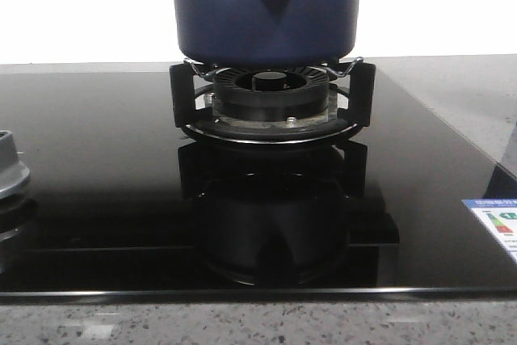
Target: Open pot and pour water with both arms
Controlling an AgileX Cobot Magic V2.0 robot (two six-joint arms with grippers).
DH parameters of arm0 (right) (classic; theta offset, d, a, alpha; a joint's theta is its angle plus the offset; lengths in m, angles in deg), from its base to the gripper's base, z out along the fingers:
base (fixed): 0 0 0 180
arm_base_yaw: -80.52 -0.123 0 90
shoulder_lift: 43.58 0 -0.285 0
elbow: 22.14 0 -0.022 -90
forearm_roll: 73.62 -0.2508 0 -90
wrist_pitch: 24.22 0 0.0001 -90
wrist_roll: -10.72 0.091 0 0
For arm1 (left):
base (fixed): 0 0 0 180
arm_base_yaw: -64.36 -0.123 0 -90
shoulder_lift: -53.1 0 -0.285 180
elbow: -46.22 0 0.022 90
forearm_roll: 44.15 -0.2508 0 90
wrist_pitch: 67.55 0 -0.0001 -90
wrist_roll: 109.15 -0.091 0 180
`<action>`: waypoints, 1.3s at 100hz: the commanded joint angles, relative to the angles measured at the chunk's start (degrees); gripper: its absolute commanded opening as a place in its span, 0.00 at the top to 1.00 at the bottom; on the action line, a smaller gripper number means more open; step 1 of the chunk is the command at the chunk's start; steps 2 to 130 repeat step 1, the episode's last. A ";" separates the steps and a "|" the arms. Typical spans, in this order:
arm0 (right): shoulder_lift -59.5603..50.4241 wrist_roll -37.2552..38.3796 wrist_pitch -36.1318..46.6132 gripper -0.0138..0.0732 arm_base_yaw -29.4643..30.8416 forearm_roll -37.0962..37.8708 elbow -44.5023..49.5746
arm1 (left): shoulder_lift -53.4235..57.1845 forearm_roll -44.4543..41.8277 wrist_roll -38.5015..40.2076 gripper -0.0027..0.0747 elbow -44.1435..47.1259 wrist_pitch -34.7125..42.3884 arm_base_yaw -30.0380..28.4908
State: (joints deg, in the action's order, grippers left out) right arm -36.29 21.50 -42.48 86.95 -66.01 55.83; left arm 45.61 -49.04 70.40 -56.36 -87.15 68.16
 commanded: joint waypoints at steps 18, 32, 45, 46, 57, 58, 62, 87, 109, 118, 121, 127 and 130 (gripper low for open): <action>-1.23 -0.78 0.78 0.91 0.45 0.99 1.56 | 1.21 0.09 0.44 0.99 2.44 2.53 -0.12; -1.23 -0.78 0.78 0.91 0.45 0.99 1.56 | 1.21 0.09 0.44 0.99 2.44 2.53 -0.12; -1.23 -0.78 0.78 0.91 0.45 0.99 1.56 | 1.21 0.09 0.44 0.99 2.44 2.53 -0.12; -1.23 -0.78 0.78 0.91 0.45 0.99 1.56 | 1.21 0.09 0.44 0.99 2.44 2.53 -0.12; -1.23 -0.78 0.78 0.91 0.45 0.99 1.56 | 1.21 0.09 0.44 0.99 2.44 2.53 -0.12; -1.23 -0.78 0.78 0.91 0.45 0.99 1.56 | 1.21 0.09 0.44 0.99 2.44 2.53 -0.12; -1.23 -0.78 0.78 0.91 0.45 0.99 1.56 | 1.21 0.09 0.44 0.99 2.44 2.53 -0.12; -1.23 -0.78 0.78 0.91 0.45 0.99 1.56 | 1.21 0.09 0.44 0.99 2.44 2.53 -0.12; -1.23 -0.78 0.78 0.91 0.45 0.99 1.56 | 1.21 0.09 0.44 0.99 2.44 2.53 -0.12; -1.23 -0.78 0.78 0.91 0.45 0.99 1.56 | 1.21 0.09 0.44 0.99 2.44 2.53 -0.12; -1.23 -0.78 0.78 0.91 0.45 0.99 1.56 | 1.21 0.09 0.44 0.99 2.44 2.53 -0.12; -1.23 -0.78 0.78 0.91 0.45 0.99 1.56 | 1.21 0.09 0.44 0.99 2.44 2.53 -0.12; -1.23 -0.78 0.78 0.91 0.45 0.99 1.56 | 1.21 0.09 0.44 0.99 2.44 2.53 -0.12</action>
